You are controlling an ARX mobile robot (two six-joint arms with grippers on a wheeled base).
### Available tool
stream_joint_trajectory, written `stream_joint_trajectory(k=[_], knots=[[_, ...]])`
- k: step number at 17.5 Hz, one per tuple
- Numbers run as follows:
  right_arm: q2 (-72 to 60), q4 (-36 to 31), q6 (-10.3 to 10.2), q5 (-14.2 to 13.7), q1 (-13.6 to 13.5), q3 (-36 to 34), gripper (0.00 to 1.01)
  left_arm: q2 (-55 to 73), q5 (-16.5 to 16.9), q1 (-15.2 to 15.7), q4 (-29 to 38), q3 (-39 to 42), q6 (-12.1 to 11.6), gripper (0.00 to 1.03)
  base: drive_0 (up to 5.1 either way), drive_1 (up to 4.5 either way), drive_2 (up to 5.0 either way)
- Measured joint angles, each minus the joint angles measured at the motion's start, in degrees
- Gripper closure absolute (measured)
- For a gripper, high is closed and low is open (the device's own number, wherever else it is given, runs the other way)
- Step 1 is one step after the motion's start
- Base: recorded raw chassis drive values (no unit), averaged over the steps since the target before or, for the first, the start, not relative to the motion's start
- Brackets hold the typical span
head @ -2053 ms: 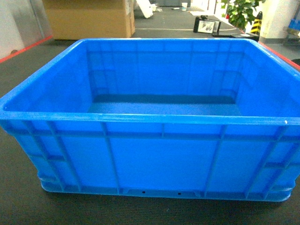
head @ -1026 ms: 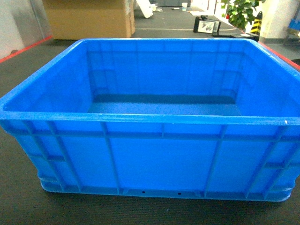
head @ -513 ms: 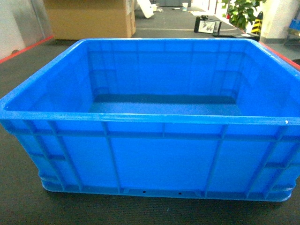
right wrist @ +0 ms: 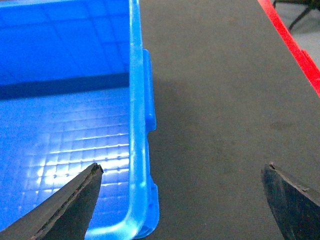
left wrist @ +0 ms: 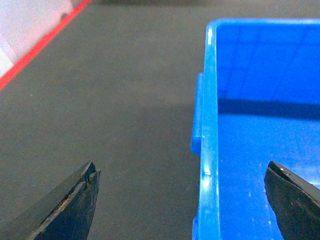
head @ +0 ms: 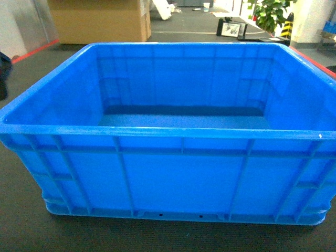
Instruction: Place box next to blue box on left shelf
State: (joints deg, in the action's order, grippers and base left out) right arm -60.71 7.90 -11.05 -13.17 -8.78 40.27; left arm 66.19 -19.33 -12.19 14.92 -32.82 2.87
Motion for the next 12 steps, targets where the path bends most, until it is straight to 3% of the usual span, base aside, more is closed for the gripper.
stream_joint_trajectory(k=[5,6,8,12], knots=[[-13.75,4.33,-3.13,6.01,3.06,10.34,0.03,12.81,2.62,2.27,-8.09,-12.09,4.7,0.05,0.0,0.0,0.0],[-14.6,4.68,-3.45,6.6,3.32,10.84,0.03,13.49,2.6,2.29,-8.57,-12.85,4.76,0.05,0.0,0.0,0.0],[-18.95,6.75,-4.09,7.17,3.28,13.42,0.03,17.62,3.08,2.56,-12.13,-16.59,4.79,0.05,0.0,0.0,0.0],[-23.89,8.94,-3.45,6.43,2.54,16.72,0.03,22.97,3.41,1.97,-18.05,-20.65,5.9,0.05,0.0,0.0,0.0]])
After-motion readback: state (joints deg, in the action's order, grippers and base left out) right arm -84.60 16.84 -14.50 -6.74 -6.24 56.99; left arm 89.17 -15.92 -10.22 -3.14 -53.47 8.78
